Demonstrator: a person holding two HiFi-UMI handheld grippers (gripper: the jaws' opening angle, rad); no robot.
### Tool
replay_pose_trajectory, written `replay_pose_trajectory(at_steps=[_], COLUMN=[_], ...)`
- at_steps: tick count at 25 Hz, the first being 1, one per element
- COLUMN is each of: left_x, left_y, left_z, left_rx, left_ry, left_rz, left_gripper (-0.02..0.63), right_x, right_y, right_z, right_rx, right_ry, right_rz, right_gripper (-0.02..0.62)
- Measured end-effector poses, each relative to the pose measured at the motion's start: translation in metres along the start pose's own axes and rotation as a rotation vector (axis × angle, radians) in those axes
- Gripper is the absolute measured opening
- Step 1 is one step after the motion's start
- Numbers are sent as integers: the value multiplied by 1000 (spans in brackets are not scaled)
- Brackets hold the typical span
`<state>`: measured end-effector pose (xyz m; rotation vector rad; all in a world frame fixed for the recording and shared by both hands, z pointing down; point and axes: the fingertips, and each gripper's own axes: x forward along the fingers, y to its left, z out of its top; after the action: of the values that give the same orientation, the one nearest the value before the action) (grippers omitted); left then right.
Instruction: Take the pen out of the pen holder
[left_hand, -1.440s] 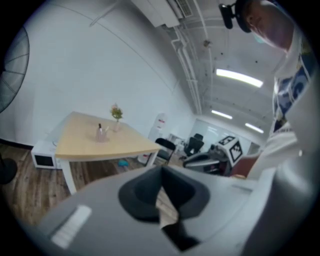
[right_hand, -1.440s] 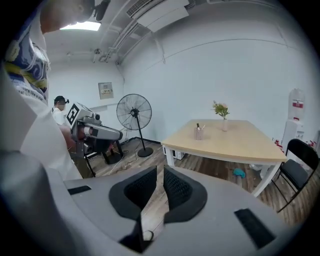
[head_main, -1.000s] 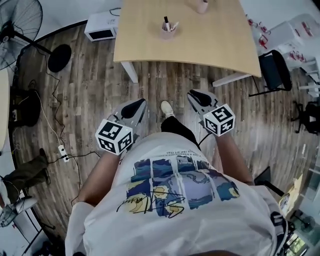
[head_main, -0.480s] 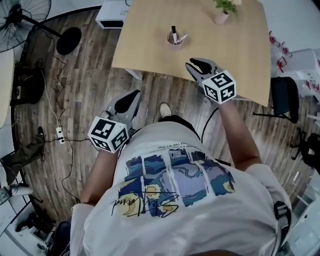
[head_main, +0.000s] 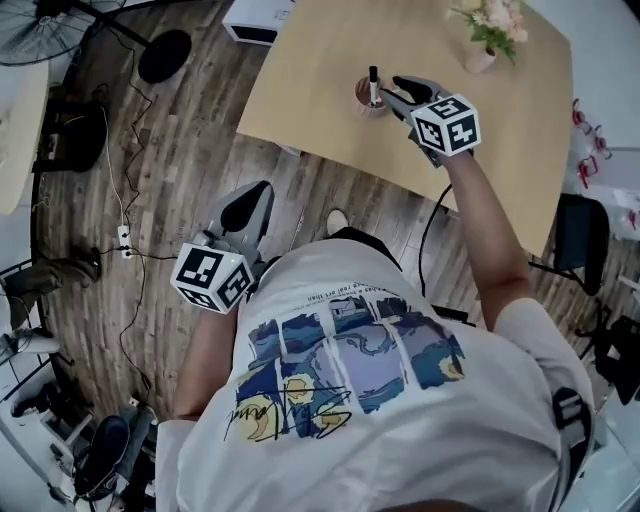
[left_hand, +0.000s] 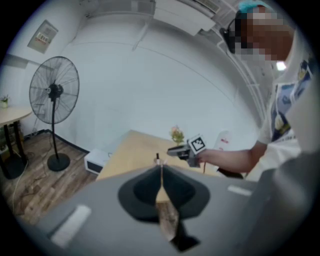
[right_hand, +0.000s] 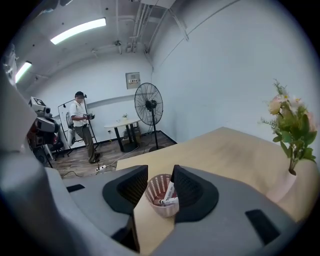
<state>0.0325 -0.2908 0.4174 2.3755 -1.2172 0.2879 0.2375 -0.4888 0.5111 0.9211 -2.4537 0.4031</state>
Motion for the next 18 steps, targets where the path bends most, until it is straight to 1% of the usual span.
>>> replay_pose_trajectory(at_steps=[5, 9, 16, 18], left_x=[-7, -14, -22, -22], left_y=[10, 17, 27, 28], left_z=[-5, -11, -14, -14], left_rx=[-28, -44, -65, -69], left_ry=[4, 10, 13, 16], left_rz=[68, 111, 149, 152], left_gripper=[14, 14, 14, 14], right_x=[33, 55, 83, 85], right_y=[-24, -33, -38, -37], right_z=[-2, -6, -19, -20], right_rx=[-29, -51, -59, -70], right_ry=[56, 108, 202, 209], right_rz=[22, 53, 95, 99], right_gripper=[160, 167, 173, 154])
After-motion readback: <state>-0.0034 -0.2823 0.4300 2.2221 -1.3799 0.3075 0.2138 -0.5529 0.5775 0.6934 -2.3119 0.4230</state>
